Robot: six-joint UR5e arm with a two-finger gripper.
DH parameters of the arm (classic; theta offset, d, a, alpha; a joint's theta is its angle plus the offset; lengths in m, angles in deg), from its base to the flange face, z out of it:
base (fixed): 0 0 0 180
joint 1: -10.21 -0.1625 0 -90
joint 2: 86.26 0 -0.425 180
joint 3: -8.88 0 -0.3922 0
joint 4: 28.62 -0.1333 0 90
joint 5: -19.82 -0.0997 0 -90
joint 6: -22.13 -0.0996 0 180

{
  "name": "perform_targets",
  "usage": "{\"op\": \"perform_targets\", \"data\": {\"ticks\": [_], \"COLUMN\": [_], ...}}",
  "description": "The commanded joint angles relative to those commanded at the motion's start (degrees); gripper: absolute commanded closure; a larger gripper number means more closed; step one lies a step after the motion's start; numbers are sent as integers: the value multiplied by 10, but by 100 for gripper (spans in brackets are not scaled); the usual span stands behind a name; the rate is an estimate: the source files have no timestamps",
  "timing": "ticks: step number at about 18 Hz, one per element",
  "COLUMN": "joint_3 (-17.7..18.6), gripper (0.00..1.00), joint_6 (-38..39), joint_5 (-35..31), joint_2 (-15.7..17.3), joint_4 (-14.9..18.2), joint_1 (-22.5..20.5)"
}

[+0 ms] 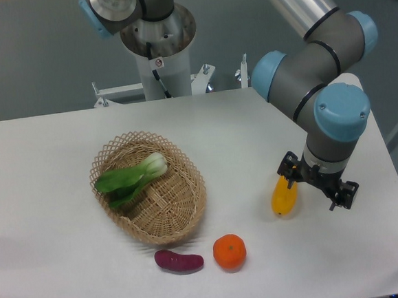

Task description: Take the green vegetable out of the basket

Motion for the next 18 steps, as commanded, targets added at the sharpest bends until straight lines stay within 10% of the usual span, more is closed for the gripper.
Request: {"op": "perform_targets", "data": {"ticks": [18], "joint_3": [54], "gripper": [0], "joint_6": [47], "joint_5": [25], "joint_2": [42], "joint_4": [4], "joint_1": [38]}}
